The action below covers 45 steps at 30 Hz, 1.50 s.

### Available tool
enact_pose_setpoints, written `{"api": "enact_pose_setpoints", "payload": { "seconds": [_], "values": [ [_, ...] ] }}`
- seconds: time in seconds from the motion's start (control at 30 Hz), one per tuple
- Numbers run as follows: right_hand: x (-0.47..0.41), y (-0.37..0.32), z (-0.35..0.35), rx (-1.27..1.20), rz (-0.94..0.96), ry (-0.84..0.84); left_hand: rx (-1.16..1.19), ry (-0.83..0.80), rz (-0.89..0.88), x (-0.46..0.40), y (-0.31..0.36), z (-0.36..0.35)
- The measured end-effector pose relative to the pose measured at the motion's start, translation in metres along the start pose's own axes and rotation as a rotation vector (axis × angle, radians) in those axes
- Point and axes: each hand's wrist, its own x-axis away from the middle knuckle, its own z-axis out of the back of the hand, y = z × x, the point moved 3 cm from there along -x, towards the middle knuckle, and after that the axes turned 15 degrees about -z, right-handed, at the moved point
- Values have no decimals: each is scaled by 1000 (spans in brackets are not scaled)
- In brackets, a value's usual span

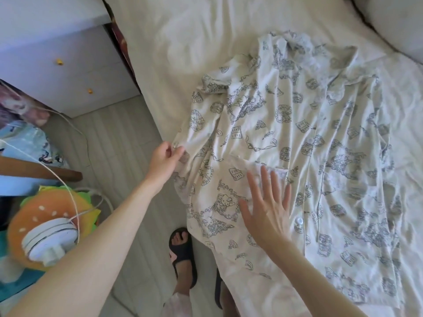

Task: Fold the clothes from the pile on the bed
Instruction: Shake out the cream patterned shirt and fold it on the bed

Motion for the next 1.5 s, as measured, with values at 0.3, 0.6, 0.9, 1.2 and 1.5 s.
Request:
{"api": "enact_pose_setpoints", "payload": {
  "seconds": [0.3,0.6,0.9,1.2,1.5],
  "values": [
    [-39,-35,2,142,-10,-239,-259,515,-491,-21,79,101],
    [-87,-66,40,50,3,-52,-1068,-363,24,-29,16,105],
    [-154,-113,53,116,165,106,-613,-196,-505,-137,85,26],
    [-172,-128,44,1,288,413,-723,-499,-332,-169,60,35],
    [-161,-124,53,-69,415,381,85,339,-326,-198,93,105]
  ]
}}
